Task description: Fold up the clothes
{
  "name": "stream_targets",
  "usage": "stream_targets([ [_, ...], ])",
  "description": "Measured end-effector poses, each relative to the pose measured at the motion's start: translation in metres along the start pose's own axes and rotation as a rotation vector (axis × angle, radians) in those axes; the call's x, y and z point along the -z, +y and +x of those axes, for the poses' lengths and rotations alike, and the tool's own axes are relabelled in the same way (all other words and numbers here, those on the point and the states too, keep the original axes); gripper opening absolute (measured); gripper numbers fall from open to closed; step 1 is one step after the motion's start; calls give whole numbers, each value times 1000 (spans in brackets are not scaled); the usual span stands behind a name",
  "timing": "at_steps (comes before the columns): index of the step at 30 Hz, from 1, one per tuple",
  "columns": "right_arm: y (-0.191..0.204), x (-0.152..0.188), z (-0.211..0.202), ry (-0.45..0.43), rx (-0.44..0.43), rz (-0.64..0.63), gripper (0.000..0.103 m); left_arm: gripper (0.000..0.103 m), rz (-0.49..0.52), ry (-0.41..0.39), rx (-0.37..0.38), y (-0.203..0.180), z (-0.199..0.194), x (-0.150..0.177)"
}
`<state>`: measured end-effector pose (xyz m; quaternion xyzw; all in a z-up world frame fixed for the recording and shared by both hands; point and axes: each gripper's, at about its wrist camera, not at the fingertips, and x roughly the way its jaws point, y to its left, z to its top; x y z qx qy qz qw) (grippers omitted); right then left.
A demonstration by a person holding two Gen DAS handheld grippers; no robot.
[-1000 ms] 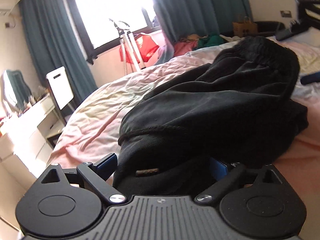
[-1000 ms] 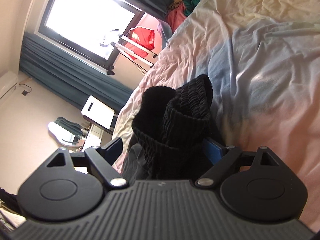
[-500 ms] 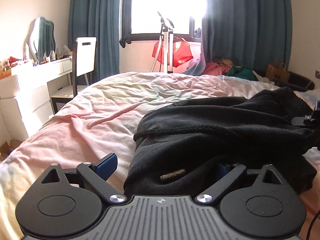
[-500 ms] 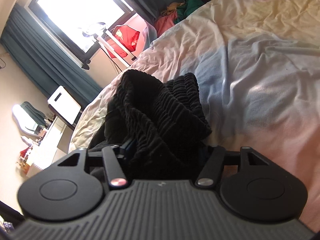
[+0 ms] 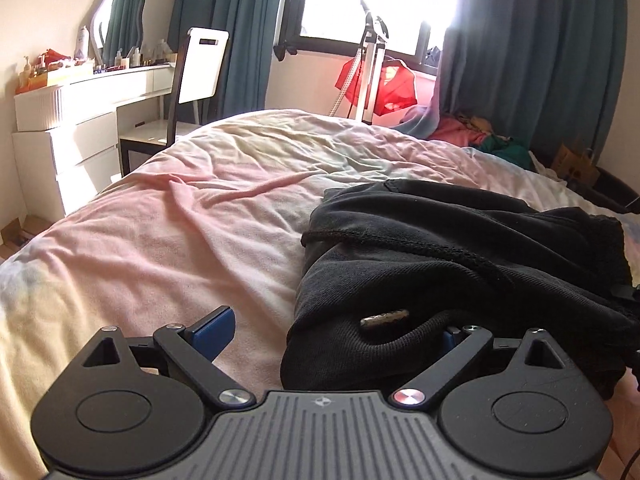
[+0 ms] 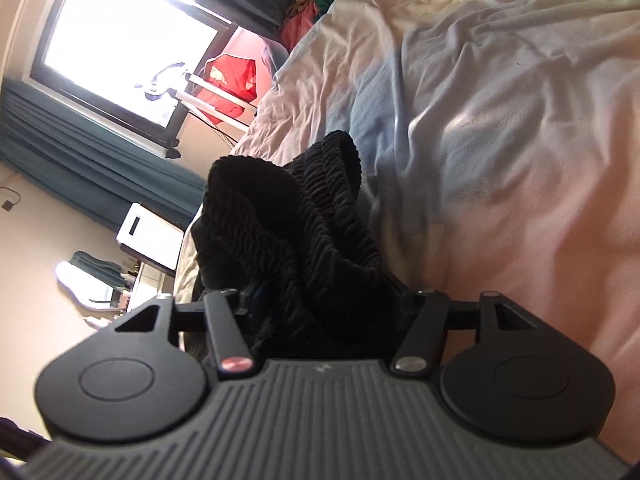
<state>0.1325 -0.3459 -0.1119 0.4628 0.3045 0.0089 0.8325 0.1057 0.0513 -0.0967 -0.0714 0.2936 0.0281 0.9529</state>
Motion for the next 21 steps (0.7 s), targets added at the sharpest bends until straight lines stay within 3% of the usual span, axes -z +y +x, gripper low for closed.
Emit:
stream_targets([
  [5,-8,3,16,97,-47,54,91,97,-50,20,4,11,-3,-1],
  [14,4,1,37,158,-78,-16,102,97,-70,30,-2,18,-12,2],
  [21,23,-6,6,78,-344,-4,102,98,-126,34,-25,26,-12,1],
])
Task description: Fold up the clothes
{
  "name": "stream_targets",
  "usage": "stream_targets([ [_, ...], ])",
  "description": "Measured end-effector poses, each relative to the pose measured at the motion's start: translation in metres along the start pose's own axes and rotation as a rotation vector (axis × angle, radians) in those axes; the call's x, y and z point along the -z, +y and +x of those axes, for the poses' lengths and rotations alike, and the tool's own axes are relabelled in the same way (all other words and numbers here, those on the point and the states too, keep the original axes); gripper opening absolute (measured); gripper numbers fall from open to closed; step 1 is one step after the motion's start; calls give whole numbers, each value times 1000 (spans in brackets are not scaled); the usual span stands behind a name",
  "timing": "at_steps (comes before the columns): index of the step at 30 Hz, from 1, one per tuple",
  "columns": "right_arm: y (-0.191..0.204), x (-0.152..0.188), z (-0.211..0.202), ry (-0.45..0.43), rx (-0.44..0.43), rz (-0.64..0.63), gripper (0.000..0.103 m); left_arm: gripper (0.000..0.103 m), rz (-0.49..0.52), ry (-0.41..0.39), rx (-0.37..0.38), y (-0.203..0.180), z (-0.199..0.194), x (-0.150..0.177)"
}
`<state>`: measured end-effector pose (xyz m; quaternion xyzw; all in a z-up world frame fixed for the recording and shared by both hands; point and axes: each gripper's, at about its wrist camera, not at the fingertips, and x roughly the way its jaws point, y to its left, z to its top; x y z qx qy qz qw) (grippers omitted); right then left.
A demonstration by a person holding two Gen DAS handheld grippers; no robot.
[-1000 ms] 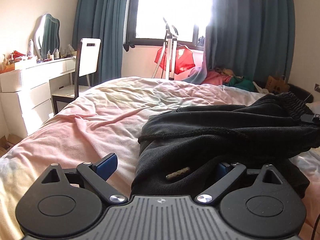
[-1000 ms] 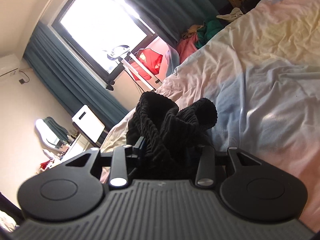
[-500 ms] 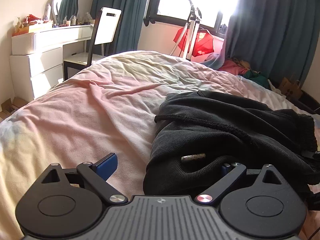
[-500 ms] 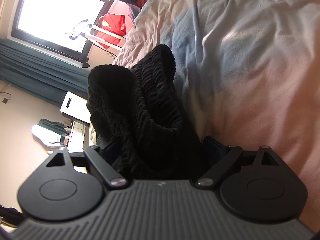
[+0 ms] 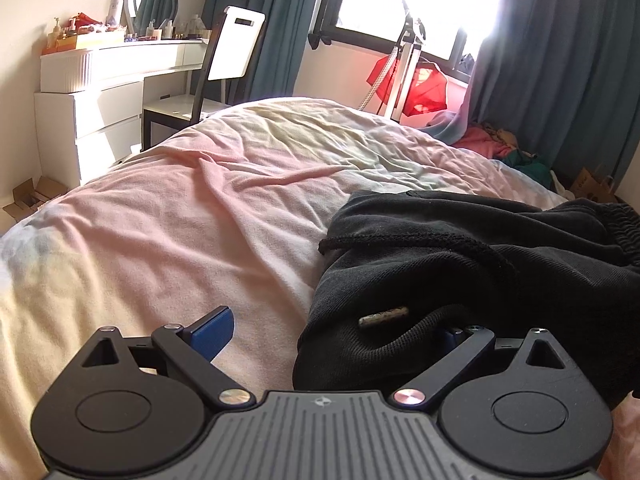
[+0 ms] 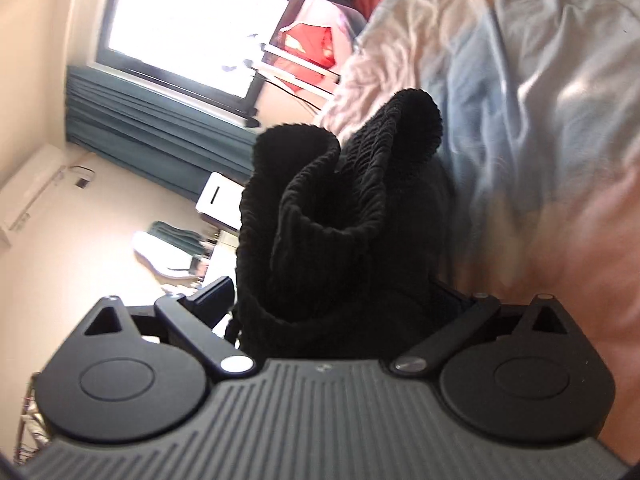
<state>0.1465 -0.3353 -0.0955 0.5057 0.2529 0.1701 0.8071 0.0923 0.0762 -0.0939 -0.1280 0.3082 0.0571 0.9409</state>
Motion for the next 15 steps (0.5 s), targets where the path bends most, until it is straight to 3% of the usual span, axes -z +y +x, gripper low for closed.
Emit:
stream_targets([
  [2,1,0,2,11,22,-15,102,98,-16,6,1,2,1,0],
  [7,-17,9,29,149,274,-54,101,99,28,11,-15,-5,-2,3],
  [11,-16,9,32,156,282,-59,103,99,33,13,-13,-4,-2,2],
  [15,0,8,30,140,233,-126,103,99,76,30,-14,-8,-7,-1],
])
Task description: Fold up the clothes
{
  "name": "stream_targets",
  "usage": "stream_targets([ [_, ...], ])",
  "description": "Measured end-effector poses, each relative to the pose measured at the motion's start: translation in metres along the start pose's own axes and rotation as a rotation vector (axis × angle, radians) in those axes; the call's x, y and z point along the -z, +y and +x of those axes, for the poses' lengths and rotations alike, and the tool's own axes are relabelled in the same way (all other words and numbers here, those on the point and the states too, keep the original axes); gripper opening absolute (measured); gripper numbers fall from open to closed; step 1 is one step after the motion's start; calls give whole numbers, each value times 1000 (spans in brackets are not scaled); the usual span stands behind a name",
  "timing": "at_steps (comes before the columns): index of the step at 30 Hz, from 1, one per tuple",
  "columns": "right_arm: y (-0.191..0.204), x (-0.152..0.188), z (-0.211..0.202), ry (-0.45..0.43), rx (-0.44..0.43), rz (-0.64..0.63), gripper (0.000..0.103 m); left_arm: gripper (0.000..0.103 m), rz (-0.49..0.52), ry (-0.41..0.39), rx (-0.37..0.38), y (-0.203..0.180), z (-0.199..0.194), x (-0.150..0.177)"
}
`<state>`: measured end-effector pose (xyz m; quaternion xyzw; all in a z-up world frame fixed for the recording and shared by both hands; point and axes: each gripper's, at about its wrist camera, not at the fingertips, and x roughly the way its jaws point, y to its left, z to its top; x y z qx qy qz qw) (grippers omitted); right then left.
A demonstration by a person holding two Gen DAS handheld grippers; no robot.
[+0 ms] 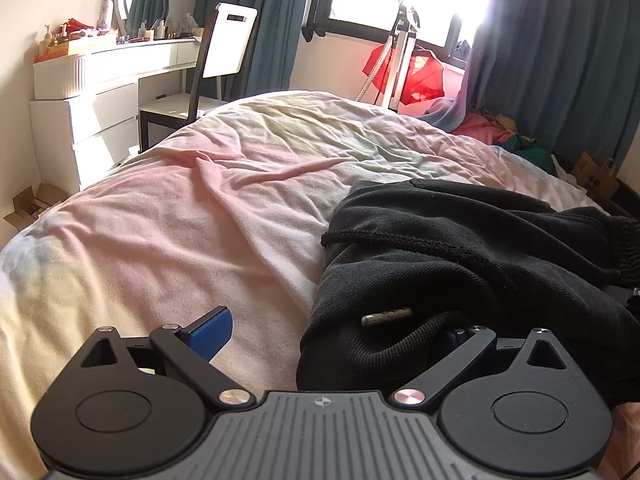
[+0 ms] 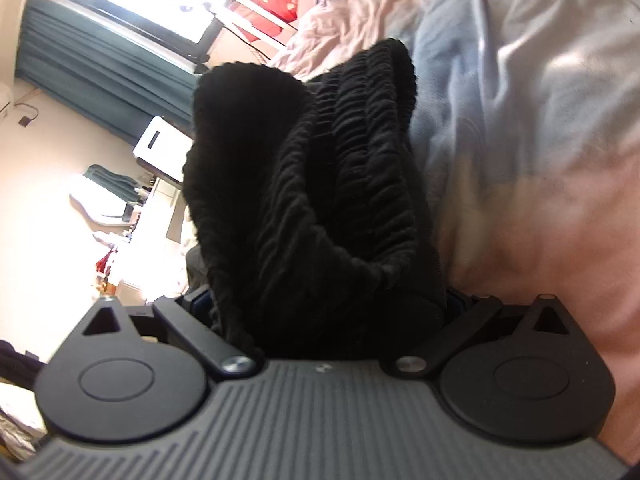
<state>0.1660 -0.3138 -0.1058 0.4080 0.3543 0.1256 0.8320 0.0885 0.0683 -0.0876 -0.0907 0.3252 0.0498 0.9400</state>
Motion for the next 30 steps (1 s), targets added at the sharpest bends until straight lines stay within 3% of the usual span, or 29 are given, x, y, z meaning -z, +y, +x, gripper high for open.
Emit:
stream_targets([
  [2,5,-1,-2,-12,-5,-24,97,98,35,10,6,-2,-6,-2],
  [4,5,1,-5,-12,16,-44,84,97,65,19,19,-3,-14,-5],
  [7,7,1,-10,-10,41,-59,76,97,49,13,96,6,-31,-14],
  [11,9,-3,-14,-9,61,-79,70,103,-68,-107,203,25,-52,-35],
  [13,10,-2,-15,-13,66,-94,69,103,-111,-103,251,30,-44,-54],
  [16,12,-1,-12,-15,69,-105,69,103,-120,-28,256,30,-13,-70],
  [20,15,-1,-2,-9,62,-88,71,103,-95,167,277,24,47,-66],
  [22,13,-2,-1,-13,61,-80,73,102,-144,263,313,26,72,-58],
  [25,12,4,2,-39,66,-81,74,102,-249,318,405,34,89,-47],
  [30,14,11,6,-100,66,-109,75,103,-325,410,510,45,108,-44],
])
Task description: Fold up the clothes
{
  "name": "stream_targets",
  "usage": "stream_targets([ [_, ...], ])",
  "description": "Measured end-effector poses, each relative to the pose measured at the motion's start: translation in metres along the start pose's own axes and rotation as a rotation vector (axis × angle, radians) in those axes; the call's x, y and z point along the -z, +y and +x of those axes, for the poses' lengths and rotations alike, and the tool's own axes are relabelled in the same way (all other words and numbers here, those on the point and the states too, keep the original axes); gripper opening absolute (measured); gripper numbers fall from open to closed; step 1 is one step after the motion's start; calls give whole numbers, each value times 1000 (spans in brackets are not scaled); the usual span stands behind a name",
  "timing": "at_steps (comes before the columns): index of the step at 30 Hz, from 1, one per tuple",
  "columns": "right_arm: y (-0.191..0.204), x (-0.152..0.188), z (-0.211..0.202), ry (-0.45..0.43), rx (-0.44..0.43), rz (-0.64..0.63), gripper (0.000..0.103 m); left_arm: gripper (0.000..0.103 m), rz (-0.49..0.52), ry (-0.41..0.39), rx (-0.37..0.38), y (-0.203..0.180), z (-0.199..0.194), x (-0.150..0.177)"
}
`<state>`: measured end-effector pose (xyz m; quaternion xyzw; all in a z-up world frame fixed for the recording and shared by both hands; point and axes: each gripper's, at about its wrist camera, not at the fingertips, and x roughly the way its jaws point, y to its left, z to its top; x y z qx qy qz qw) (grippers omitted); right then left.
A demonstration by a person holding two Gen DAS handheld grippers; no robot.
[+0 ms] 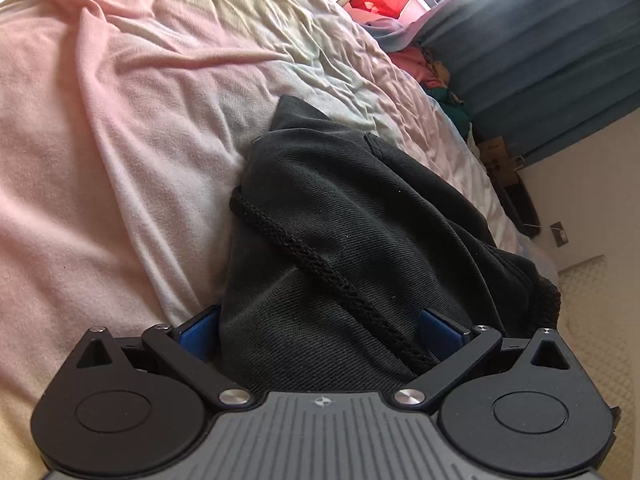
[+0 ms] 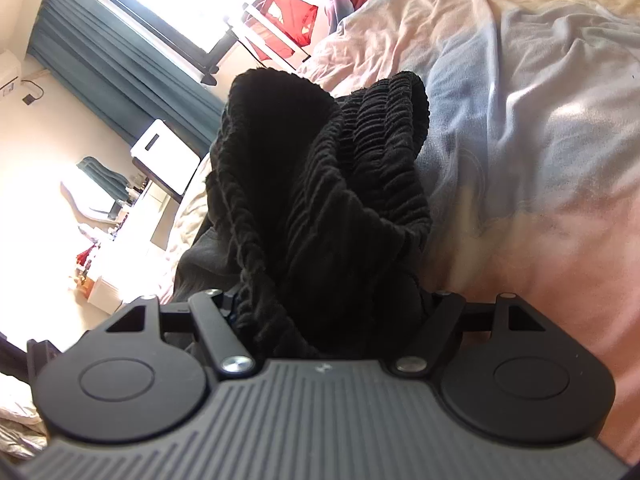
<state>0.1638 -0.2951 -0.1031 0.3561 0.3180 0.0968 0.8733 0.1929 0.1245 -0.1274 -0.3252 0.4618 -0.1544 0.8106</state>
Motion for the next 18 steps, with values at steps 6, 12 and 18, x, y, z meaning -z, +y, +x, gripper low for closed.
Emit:
stream_targets([
  [6,0,-2,6,-1,16,28,76,102,7,25,29,1,3,-1],
  [12,10,-2,4,-4,52,-10,70,86,24,-16,-5,-4,0,4],
  [18,33,-1,-9,-43,91,-101,60,55,52,-80,10,-12,-20,7],
])
